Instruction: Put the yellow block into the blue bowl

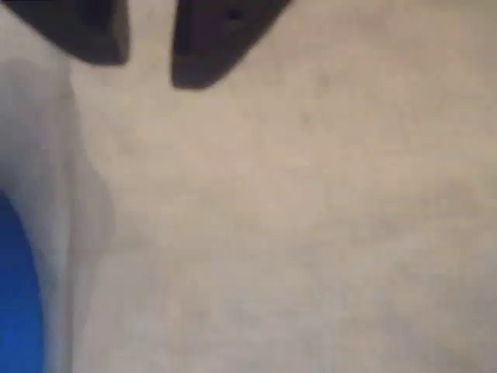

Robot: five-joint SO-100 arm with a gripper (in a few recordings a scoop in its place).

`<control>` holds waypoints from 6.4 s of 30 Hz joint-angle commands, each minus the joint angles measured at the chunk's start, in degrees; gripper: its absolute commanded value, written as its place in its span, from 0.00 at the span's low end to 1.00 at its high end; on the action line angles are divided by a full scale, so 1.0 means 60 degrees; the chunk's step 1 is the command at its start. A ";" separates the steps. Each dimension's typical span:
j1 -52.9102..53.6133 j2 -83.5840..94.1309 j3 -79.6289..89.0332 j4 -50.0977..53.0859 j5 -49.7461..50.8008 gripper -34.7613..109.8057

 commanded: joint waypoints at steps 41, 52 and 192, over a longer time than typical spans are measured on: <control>0.0103 0.0103 0.0425 -0.0308 0.0044 0.24; -0.0015 -0.0044 -0.3457 -0.0220 -0.0059 0.24; 0.7808 -1.2993 -0.9009 -0.3472 -1.9775 0.33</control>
